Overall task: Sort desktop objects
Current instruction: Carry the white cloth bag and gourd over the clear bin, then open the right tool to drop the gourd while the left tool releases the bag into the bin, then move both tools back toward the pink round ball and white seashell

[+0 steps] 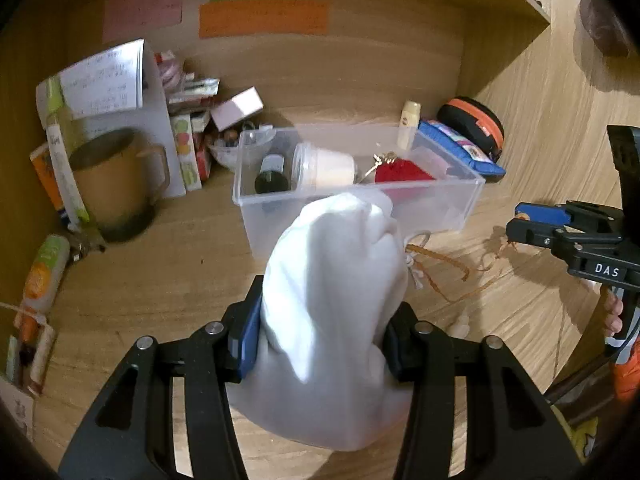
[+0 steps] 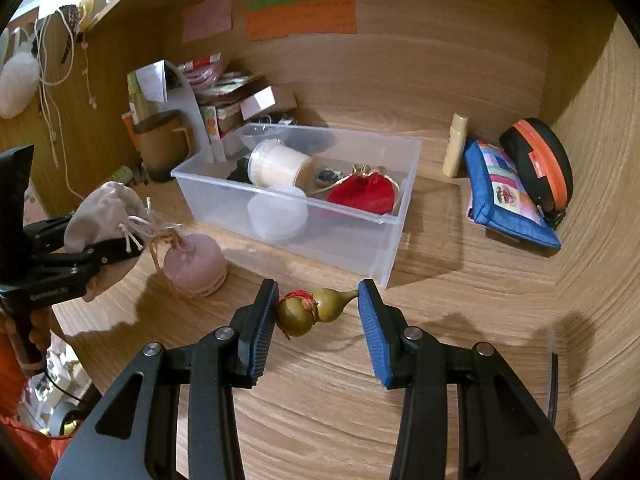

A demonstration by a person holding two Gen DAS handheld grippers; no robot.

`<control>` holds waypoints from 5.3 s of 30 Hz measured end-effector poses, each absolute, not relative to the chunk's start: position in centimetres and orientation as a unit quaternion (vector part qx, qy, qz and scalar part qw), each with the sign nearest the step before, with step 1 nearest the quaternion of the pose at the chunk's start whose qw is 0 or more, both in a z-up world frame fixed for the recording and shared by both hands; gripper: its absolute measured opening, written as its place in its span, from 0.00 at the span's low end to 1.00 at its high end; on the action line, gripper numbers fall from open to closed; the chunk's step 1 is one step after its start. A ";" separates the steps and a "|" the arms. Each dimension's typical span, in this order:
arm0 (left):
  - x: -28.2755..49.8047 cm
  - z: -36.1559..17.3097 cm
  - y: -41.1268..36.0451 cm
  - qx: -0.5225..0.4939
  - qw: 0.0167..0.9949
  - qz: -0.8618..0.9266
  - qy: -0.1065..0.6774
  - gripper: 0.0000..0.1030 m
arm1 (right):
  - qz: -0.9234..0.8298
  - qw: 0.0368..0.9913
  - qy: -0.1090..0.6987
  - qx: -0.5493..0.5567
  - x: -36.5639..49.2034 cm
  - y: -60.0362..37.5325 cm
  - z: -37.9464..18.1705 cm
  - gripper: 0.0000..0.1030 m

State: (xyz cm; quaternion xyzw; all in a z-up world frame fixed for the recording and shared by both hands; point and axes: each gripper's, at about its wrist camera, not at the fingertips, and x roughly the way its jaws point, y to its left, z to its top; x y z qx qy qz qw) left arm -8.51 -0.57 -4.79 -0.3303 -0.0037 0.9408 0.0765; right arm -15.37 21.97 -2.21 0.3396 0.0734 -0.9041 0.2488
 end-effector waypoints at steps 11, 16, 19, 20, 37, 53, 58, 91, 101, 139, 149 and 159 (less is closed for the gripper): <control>-9.9 -2.3 0.6 -0.306 0.089 0.948 0.008 0.48 | -0.914 0.247 0.065 0.316 -16.5 21.7 -0.3 0.37; -11.0 -1.2 0.5 -0.300 0.092 0.949 0.006 0.48 | -0.920 0.247 0.061 0.299 -17.4 21.7 1.2 0.37; -11.6 -0.7 0.4 -0.297 0.093 0.950 0.006 0.48 | -0.923 0.248 0.059 0.290 -18.1 21.6 2.1 0.37; -11.9 -0.4 0.3 -0.295 0.093 0.951 0.005 0.48 | -0.924 0.248 0.058 0.287 -18.4 21.6 2.4 0.37; -16.9 2.6 -2.0 -0.279 0.102 0.955 -0.020 0.48 | -0.932 0.253 0.026 0.257 -24.0 19.6 5.4 0.37; -23.1 -2.3 -2.4 -0.330 0.099 0.938 -0.018 0.48 | -0.918 0.235 0.025 0.318 -29.3 18.2 0.0 0.37; -24.2 -3.6 -2.4 -0.340 0.106 0.934 -0.019 0.48 | -0.916 0.222 0.044 0.332 -30.2 17.8 -1.7 0.37; -23.6 -4.0 -2.4 -0.331 0.143 0.933 -0.009 0.66 | -0.907 0.222 0.082 0.348 -30.1 16.7 -3.7 0.49; -23.0 -3.1 -2.0 -0.308 0.115 0.944 0.008 0.90 | -0.923 0.226 0.062 0.306 -28.8 17.5 -1.5 0.75; -7.2 0.2 -5.0 -0.242 0.038 0.969 0.008 0.99 | -0.930 0.199 0.094 0.294 -12.1 16.9 -1.7 0.87; -8.4 -4.9 -3.0 -0.317 0.061 0.946 0.013 0.99 | -0.913 0.209 0.063 0.344 -10.8 17.3 -6.6 0.83; -9.4 -7.1 -0.9 -0.348 0.077 0.934 0.029 0.99 | -0.896 0.239 0.083 0.365 -10.5 15.4 -8.7 0.41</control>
